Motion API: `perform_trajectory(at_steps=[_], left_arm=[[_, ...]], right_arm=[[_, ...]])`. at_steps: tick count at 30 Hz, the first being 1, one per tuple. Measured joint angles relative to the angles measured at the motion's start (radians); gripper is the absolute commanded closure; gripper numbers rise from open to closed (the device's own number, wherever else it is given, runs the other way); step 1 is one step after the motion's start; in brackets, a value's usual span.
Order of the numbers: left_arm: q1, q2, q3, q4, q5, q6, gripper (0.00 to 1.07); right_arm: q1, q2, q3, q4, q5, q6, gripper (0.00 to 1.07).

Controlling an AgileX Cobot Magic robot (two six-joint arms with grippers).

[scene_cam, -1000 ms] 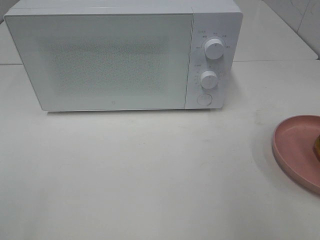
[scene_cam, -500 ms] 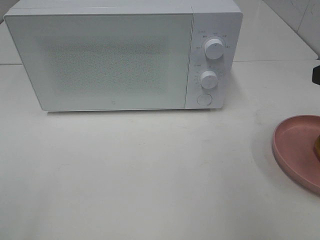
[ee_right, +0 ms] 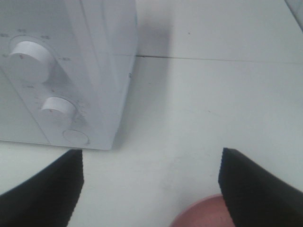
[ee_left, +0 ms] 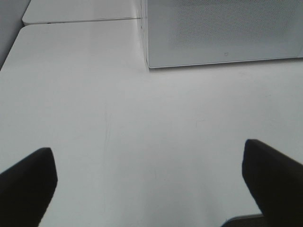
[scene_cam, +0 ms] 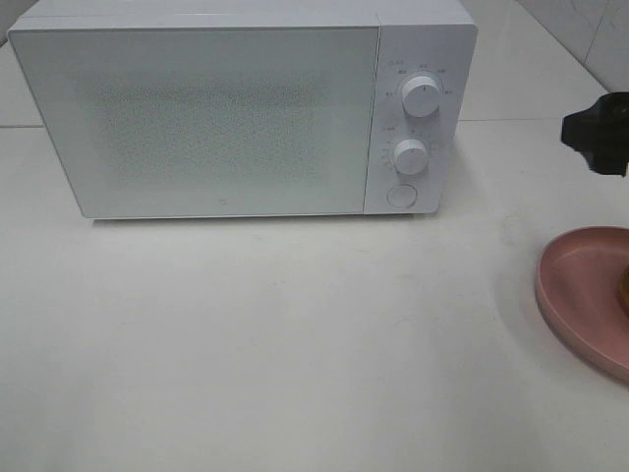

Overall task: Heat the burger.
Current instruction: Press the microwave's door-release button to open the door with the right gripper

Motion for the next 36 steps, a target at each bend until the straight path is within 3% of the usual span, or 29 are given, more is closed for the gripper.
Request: perform_trajectory(at_steps=[10,26,36], left_arm=[[0.000,0.000,0.000,0.000,0.000,0.000,0.07],[0.000,0.000,0.000,0.000,0.000,0.000,0.07],[0.000,0.000,0.000,0.000,0.000,0.000,0.07]], right_arm=[[0.158,0.144,0.032,0.028,-0.261,-0.028,0.31],[0.507,0.413,0.032,0.627,-0.720,-0.455,0.31],[0.634,0.540,0.030,0.777,-0.880,-0.456,0.31]])
